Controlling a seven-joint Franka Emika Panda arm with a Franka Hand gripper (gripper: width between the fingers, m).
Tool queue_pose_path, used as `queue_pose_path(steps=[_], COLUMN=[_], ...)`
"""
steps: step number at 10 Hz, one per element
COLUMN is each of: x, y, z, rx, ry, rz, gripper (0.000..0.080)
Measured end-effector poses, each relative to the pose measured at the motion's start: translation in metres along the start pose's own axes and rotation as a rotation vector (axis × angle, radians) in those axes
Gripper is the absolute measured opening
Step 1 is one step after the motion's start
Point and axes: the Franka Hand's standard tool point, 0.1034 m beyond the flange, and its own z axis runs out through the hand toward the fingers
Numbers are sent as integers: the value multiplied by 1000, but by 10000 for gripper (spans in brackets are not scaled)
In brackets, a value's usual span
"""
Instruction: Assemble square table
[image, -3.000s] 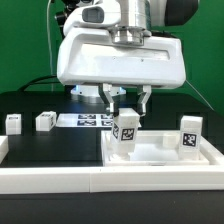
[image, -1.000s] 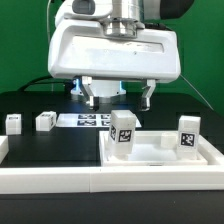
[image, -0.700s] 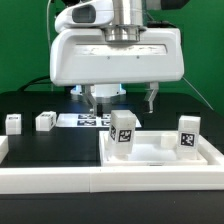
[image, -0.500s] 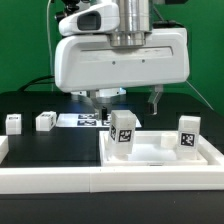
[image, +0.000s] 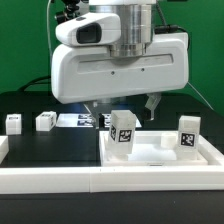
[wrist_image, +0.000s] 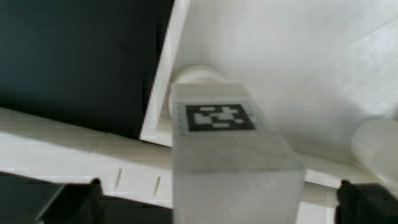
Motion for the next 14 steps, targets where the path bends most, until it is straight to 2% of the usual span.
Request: queue_pose_path(steps=[1,2,3,4,5,9,14], x=[0,1,2,2,2,2,3], y=[0,1,3,3,3,3,1], z=[0,0,0,0,0,0,1], rx=[0,-2,-6,-6,-6,-6,6], ry=[0,4,13,13,13,13,34], rz=[0,-3,-12,-11,-11,13,393], gripper=[649,552,401,401,288,288,290])
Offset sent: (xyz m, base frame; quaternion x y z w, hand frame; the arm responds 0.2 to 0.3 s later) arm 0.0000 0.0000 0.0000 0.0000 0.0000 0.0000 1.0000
